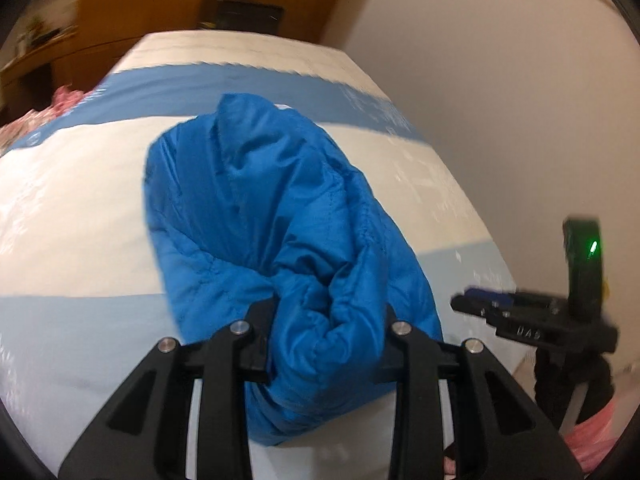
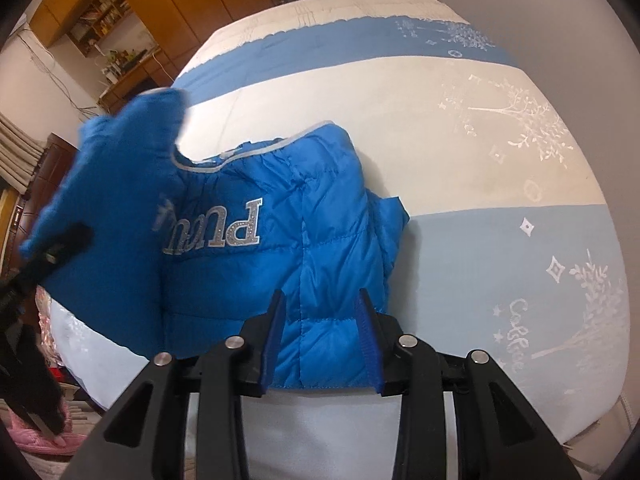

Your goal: Fold large clothes

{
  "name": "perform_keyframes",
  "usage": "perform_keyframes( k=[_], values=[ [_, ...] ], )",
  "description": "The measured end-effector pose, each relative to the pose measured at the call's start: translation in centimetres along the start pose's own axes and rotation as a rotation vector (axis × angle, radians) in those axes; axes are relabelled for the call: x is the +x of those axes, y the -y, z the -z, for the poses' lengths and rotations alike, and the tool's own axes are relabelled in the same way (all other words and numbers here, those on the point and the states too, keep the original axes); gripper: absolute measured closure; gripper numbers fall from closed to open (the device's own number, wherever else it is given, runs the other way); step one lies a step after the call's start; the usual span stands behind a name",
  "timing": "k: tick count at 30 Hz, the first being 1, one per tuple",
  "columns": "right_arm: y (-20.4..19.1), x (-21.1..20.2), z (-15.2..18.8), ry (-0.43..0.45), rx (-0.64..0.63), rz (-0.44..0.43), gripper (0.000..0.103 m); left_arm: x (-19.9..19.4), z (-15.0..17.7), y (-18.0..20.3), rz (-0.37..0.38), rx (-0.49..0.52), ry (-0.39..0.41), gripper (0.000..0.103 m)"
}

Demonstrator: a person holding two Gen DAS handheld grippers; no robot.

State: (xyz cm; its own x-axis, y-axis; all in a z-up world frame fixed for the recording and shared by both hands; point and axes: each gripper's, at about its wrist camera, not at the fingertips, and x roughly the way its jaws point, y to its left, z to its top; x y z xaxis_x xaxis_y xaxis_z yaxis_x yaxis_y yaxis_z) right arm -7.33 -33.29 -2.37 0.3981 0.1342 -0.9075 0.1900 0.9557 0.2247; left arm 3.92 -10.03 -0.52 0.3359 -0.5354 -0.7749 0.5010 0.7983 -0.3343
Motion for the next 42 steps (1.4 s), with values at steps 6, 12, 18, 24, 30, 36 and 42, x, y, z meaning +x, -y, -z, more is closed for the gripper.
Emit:
perform_keyframes(
  k=[6, 12, 18, 24, 30, 36, 42],
  values=[
    [1.3, 2.1, 0.0, -0.069, 0.037, 0.037, 0.067, 5.6, 0.6, 1.1, 0.035, 0.036, -0.125, 0.073],
    [1.8, 3.6, 0.3, -0.114, 0.038, 0.039, 0.067, 8.4, 2.1, 1.1, 0.026, 0.041, -0.175, 0.071],
    [1.7, 3.8, 0.1, -0.117, 0.023, 0.041, 0.067, 9.6, 2.1, 0.7, 0.035, 0.014, -0.194, 0.070],
    [1.1, 3.7, -0.5, -0.110, 0.007, 0.028, 0.065, 6.9, 1.4, 0.6, 0.079, -0.013, -0.183, 0.059],
    [0.0, 2.8, -2.2, -0.077, -0.029, 0.010, 0.054, 2.2, 0.6, -0.8, 0.371, -0.137, -0.173, 0.036],
    [-0.9, 1.5, -4.9, -0.054, -0.024, -0.067, 0.032, -1.2, -0.7, -5.5, 0.193, -0.213, -0.067, 0.038],
    [-3.8, 3.7, -7.3, -0.146, -0.017, -0.151, 0.023, 2.0, -0.8, -6.8, -0.173, -0.143, -0.144, 0.043]
  ],
)
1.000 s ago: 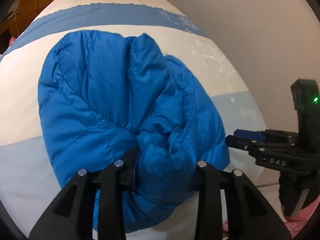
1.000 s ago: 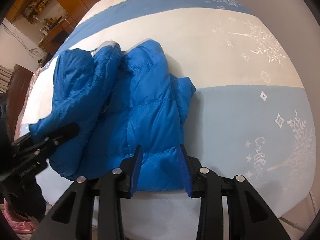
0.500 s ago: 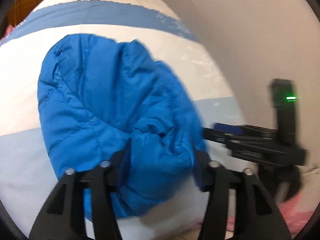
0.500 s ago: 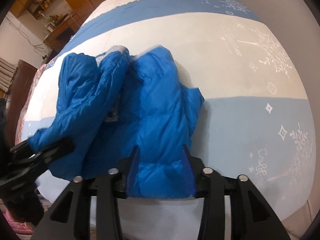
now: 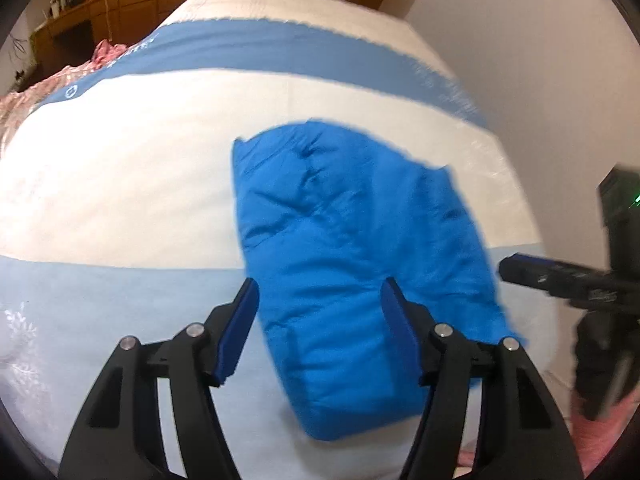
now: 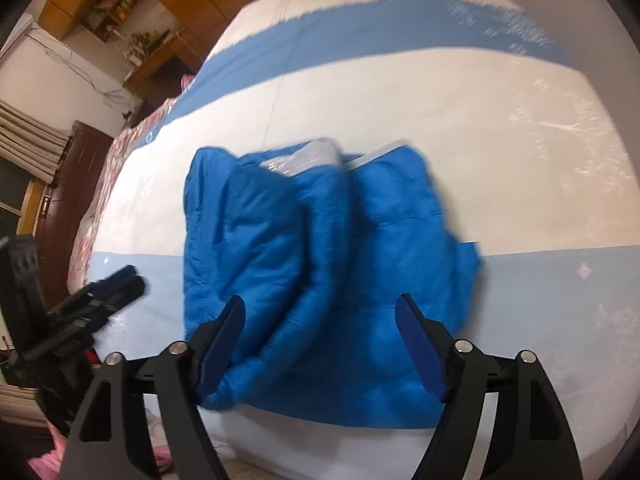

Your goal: Fold large clothes

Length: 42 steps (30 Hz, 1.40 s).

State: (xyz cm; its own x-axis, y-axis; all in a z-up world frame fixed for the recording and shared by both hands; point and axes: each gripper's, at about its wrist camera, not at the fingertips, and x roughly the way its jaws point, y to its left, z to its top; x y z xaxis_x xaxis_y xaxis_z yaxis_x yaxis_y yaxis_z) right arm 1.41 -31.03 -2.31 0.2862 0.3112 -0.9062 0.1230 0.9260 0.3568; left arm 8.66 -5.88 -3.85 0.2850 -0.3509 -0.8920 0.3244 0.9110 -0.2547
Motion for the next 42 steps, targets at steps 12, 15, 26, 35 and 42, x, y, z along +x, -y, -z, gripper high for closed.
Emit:
perform_keyframes(
  k=[12, 15, 26, 35, 42],
  values=[
    [-2.3, 7.0, -1.4, -0.150, 0.015, -0.011, 0.062, 3.3, 0.2, -1.3, -0.021, -0.030, -0.057, 0.043],
    [-3.3, 6.0, -1.3, -0.096, -0.050, -0.014, 0.085, 3.1, 0.2, -1.9, -0.014, -0.041, -0.052, 0.043],
    [-3.3, -3.6, 1.0, 0.120, -0.141, -0.041, 0.092, 0.0, -0.1, 1.9, 0.112, 0.021, 0.007, 0.043],
    [4.3, -3.0, 3.7, 0.089, 0.027, 0.018, 0.091, 3.3, 1.7, 6.4, 0.129, 0.124, -0.049, 0.044],
    [9.4, 1.5, 6.1, 0.054, 0.141, -0.030, 0.085, 6.0, 3.7, 6.6, 0.121, 0.160, -0.068, 0.042]
  ],
)
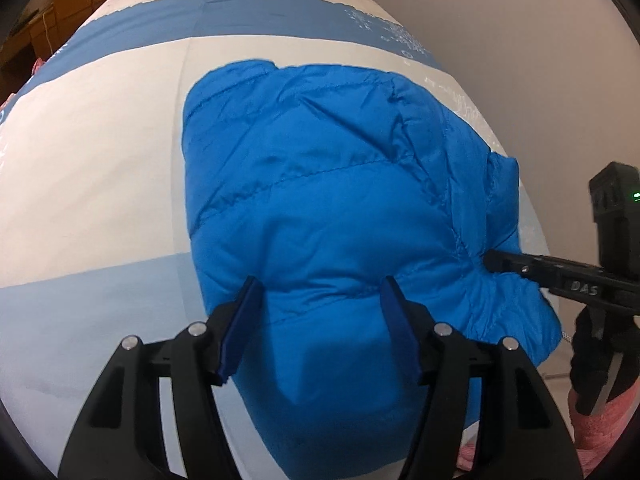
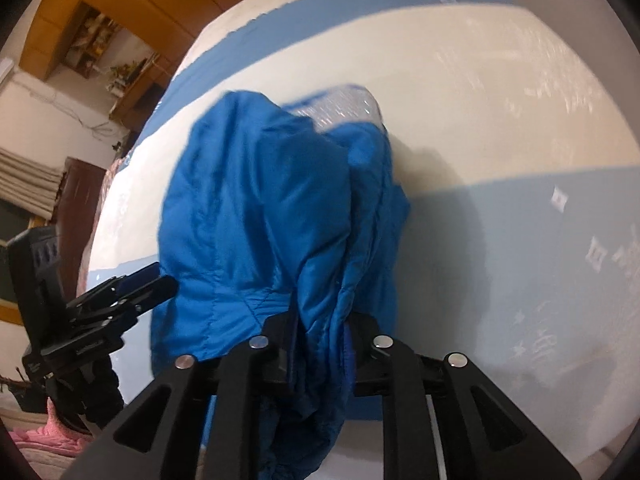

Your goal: Fold large clothes

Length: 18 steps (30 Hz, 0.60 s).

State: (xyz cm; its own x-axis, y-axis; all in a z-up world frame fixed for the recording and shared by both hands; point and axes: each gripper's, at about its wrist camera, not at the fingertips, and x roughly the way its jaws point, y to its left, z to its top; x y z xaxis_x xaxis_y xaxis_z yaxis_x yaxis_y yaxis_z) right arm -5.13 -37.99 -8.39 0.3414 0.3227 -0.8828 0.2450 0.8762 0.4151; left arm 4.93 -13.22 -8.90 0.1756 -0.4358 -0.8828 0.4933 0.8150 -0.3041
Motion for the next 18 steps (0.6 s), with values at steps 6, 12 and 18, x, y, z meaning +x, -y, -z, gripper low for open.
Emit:
perform_keyframes(
  k=[6, 12, 18],
  values=[
    [2.5, 3.0, 0.4, 0.011, 0.021, -0.059, 0.081, 0.9, 0.5, -0.4, -0.028, 0.020, 0.009, 0.040],
    [0.8, 0.2, -0.1, 0.020, -0.089, 0.042, 0.068, -0.9, -1.5, -1.7, 0.010, -0.052, -0.012, 0.045],
    [-3.3, -4.7, -1.9, 0.145, -0.247, 0.156, 0.069, -2.6, -5.2, -1.9, -0.009, -0.054, 0.040, 0.045]
  ],
)
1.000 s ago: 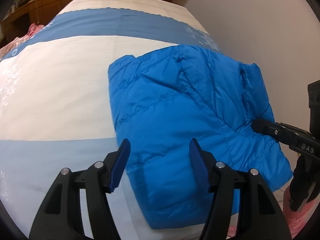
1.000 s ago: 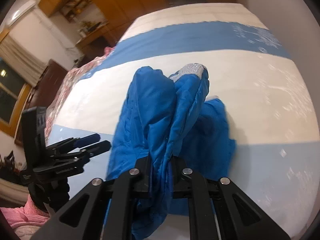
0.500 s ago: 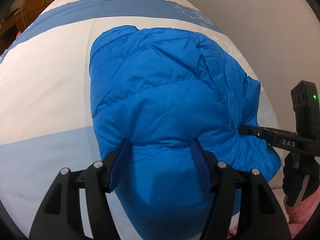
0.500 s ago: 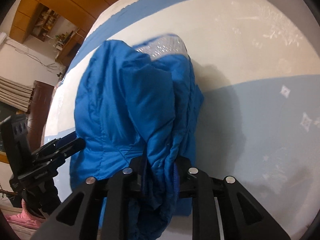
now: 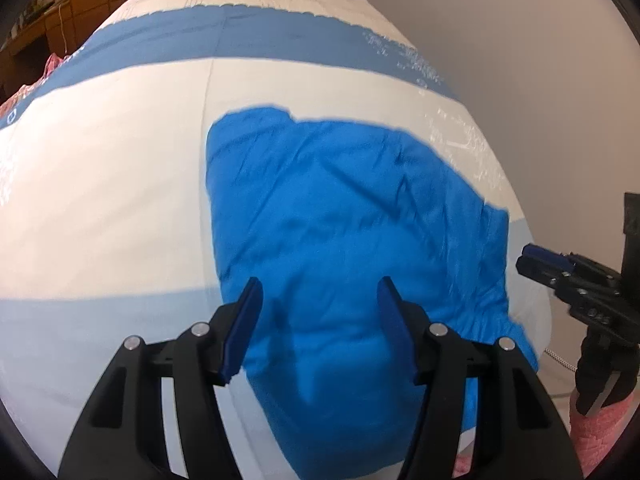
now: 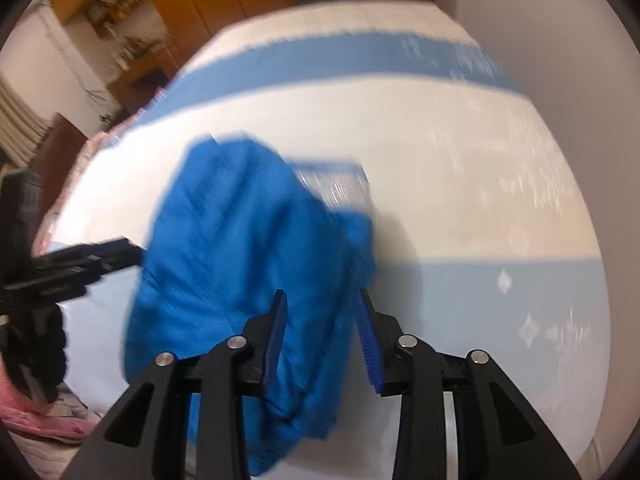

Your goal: Fold large clothes

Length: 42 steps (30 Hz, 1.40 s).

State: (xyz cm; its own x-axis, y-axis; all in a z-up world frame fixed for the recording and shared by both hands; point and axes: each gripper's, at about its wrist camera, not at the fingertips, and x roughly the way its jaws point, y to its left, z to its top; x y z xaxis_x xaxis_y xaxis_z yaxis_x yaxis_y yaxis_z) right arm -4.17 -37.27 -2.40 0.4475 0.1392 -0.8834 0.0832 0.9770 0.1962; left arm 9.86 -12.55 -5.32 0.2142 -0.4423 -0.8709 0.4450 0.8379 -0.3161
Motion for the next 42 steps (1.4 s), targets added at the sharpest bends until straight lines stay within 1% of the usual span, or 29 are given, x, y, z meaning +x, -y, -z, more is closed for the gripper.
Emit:
perform_keyframes(
  k=[2, 3, 6, 7, 10, 12, 13, 15, 19, 22, 25, 26, 27, 28, 31, 35, 38, 42],
  values=[
    [-1.2, 0.0, -1.7, 0.025, -0.039, -0.035, 0.069, 0.3, -1.5, 0.4, -0.027, 0.016, 0.005, 0.045],
    [-1.7, 0.4, -2.3, 0.028, -0.059, -0.036, 0.069, 0.6, -2.2, 0.6, -0.036, 0.024, 0.012, 0.045],
    [-2.7, 2.9, -4.0, 0.003, -0.102, -0.038, 0.073, 2.6, -4.7, 1.5, -0.032, 0.025, 0.001, 0.045],
    [-2.2, 3.9, -4.1, -0.013, -0.089, -0.039, 0.073, 3.5, -5.6, 1.8, -0.037, 0.026, -0.004, 0.045],
    [-1.3, 6.4, -5.0, -0.059, -0.034, -0.021, 0.077, 5.6, -6.7, 1.8, -0.050, 0.026, -0.044, 0.045],
    [0.3, 8.2, -4.8, -0.106, 0.031, -0.049, 0.079, 7.5, -6.9, 1.3, -0.038, 0.012, -0.092, 0.042],
    [0.8, 8.9, -4.6, -0.122, 0.053, -0.060, 0.084, 8.4, -7.0, 0.9, -0.032, 0.001, -0.111, 0.042],
    [1.8, 10.1, -4.3, -0.142, 0.100, -0.076, 0.087, 9.5, -7.1, 0.7, -0.030, -0.005, -0.124, 0.042],
    [3.0, 12.4, -4.1, -0.160, 0.158, -0.115, 0.088, 11.1, -6.9, 0.6, -0.052, 0.005, -0.134, 0.040],
    [3.6, 12.6, -4.2, -0.168, 0.187, -0.136, 0.089, 11.3, -7.0, 0.8, -0.059, 0.000, -0.141, 0.039],
    [3.1, 11.3, -4.3, -0.145, 0.172, -0.125, 0.089, 9.8, -7.0, 0.7, -0.058, -0.012, -0.134, 0.044],
    [2.5, 9.9, -4.4, -0.120, 0.154, -0.118, 0.087, 8.8, -6.7, 0.6, -0.057, -0.020, -0.120, 0.045],
    [2.3, 9.0, -4.2, -0.101, 0.140, -0.118, 0.083, 7.7, -6.3, 0.5, -0.052, -0.027, -0.108, 0.045],
    [1.6, 7.4, -4.1, -0.072, 0.113, -0.118, 0.083, 6.9, -5.8, 0.5, -0.047, -0.032, -0.098, 0.045],
    [-0.6, 4.2, -3.2, -0.037, 0.027, -0.111, 0.083, 4.0, -3.9, 0.9, -0.051, -0.039, -0.070, 0.045],
    [-3.5, 2.1, -1.9, -0.041, -0.066, -0.108, 0.083, 1.1, -0.7, 2.6, -0.064, 0.002, -0.036, 0.045],
    [-5.0, 1.4, -0.7, -0.061, -0.108, -0.095, 0.083, 0.0, 1.3, 3.0, -0.055, 0.011, -0.045, 0.045],
    [-5.6, 1.2, 1.4, -0.096, -0.117, -0.089, 0.083, -0.7, 3.3, 3.2, -0.042, 0.023, -0.055, 0.045]
  ],
)
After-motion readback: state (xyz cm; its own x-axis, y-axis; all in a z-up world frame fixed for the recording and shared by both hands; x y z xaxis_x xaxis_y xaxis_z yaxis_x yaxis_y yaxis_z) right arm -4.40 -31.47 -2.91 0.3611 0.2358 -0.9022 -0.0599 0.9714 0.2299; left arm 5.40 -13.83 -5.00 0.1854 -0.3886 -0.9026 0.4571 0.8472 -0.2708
